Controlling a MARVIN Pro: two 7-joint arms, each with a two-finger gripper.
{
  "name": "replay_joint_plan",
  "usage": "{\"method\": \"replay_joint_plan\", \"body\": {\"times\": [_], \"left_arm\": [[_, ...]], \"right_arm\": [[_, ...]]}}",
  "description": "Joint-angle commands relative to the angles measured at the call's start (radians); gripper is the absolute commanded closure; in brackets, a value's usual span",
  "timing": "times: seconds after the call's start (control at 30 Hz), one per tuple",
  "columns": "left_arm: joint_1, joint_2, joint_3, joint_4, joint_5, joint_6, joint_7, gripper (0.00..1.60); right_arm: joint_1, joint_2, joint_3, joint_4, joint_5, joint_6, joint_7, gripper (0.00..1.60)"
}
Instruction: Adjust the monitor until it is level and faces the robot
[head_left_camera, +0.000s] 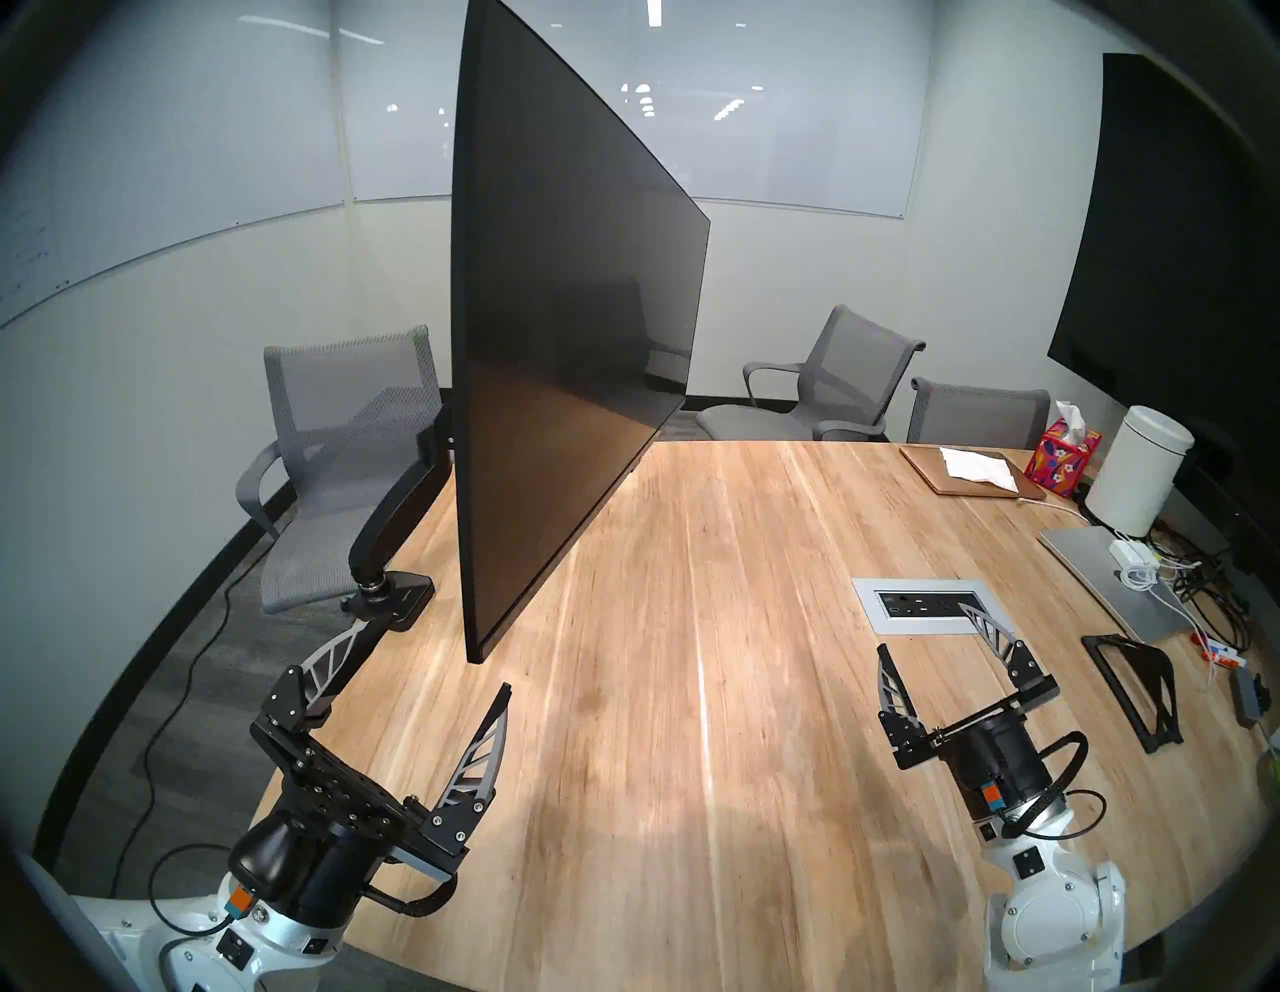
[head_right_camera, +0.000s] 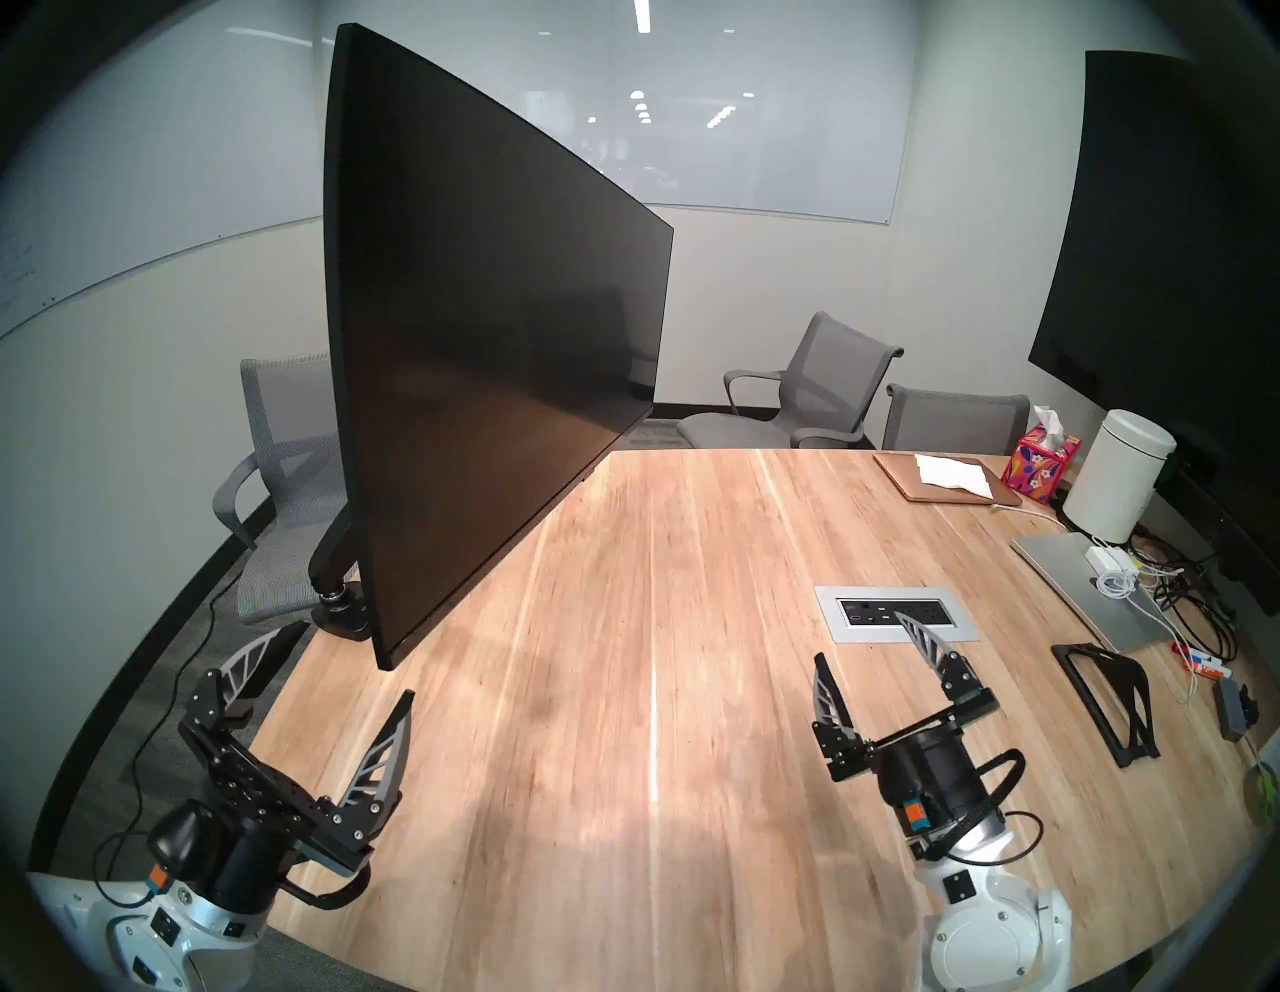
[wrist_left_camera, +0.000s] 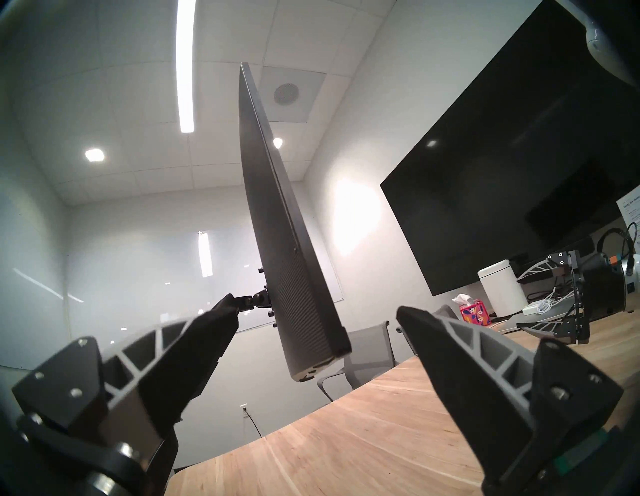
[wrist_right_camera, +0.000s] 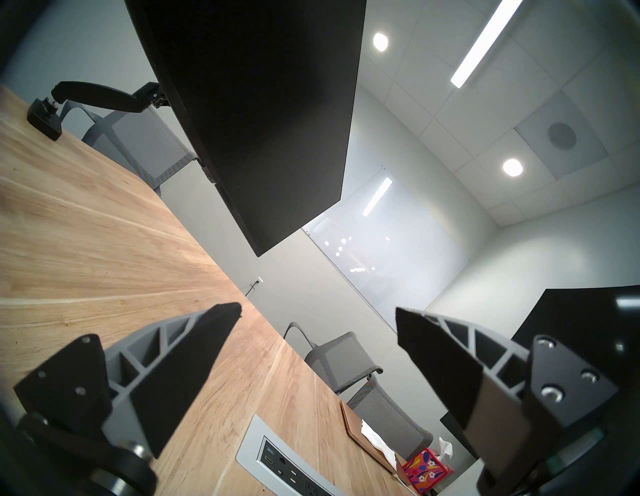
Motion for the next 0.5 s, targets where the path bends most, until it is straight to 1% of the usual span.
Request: {"method": "replay_joint_plan", "body": {"times": [0.0,0.47], "left_arm": [[-0.066,-0.018,0.012,-0.019,-0.012,-0.002,-0.005,0.0],[-0.129,-0.035,0.048,-0.011,-0.032,0.012,-0.038,0.0]], "right_arm": [[0.002,-0.002,0.0,-0.021,0.006,-0.002,-0.003,0.0],[0.002,-0.002,0.0,-0.021,0.007,-0.001,-0.003,0.0]]}}
